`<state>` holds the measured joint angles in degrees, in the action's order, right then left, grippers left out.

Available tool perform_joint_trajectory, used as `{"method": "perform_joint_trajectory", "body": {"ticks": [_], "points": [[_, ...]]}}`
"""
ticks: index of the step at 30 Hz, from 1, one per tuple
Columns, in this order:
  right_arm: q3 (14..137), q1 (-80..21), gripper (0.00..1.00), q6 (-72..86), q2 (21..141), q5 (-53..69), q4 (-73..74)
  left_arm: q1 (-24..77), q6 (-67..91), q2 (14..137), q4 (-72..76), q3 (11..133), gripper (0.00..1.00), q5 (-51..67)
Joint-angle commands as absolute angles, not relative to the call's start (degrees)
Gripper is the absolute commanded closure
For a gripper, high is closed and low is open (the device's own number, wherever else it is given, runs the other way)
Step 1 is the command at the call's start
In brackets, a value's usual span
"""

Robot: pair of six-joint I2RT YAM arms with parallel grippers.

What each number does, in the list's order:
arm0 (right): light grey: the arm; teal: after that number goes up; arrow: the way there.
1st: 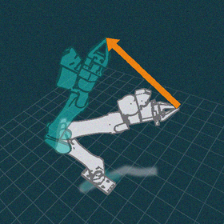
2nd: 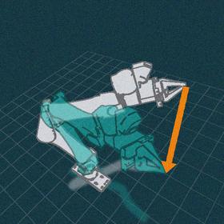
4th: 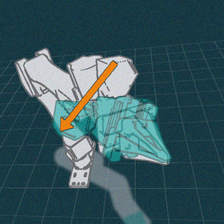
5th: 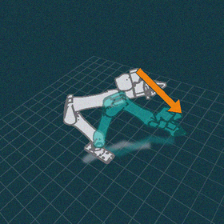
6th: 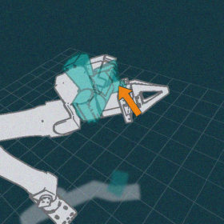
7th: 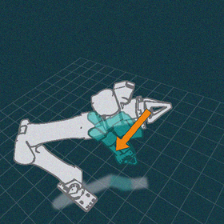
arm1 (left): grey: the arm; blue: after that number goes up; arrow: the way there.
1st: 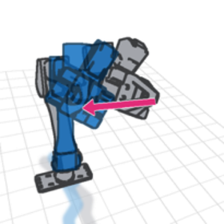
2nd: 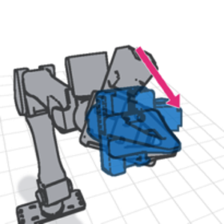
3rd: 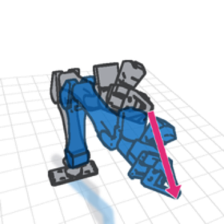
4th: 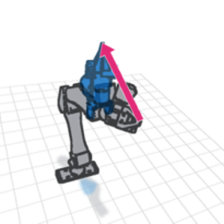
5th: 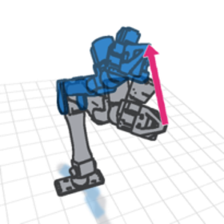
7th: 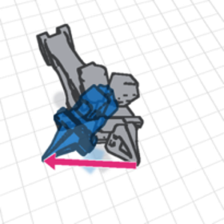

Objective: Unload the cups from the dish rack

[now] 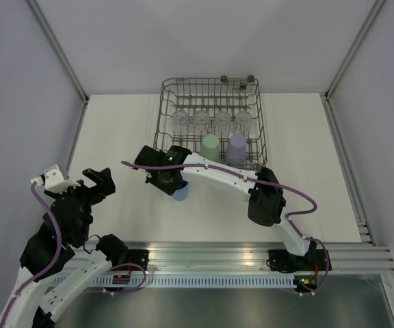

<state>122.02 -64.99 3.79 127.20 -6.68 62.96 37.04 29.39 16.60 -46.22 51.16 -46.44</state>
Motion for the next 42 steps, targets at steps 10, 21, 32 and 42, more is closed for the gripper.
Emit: {"method": "perform_joint_trajectory", "body": {"ticks": [10, 21, 32, 42], "points": [[125.86, -63.81, 0.64, 1.93, 124.63, -6.59, 63.28, 37.09, 30.5, 17.75, -45.97, 50.98, 0.0, -46.49], [123.05, -63.37, 0.35, 1.84, 115.93, -6.33, 58.63, 37.09, 30.5, 17.93, -46.05, 50.98, 0.0, -46.32], [113.57, -60.74, 0.02, 4.04, 104.43, -12.39, 53.36, 37.09, 29.71, 18.72, -45.44, 50.8, 0.0, -44.13], [96.95, -50.03, 0.02, 12.39, 92.46, -21.18, 38.94, 37.09, 24.88, 23.9, -42.01, 50.19, 0.0, -37.01]]}}
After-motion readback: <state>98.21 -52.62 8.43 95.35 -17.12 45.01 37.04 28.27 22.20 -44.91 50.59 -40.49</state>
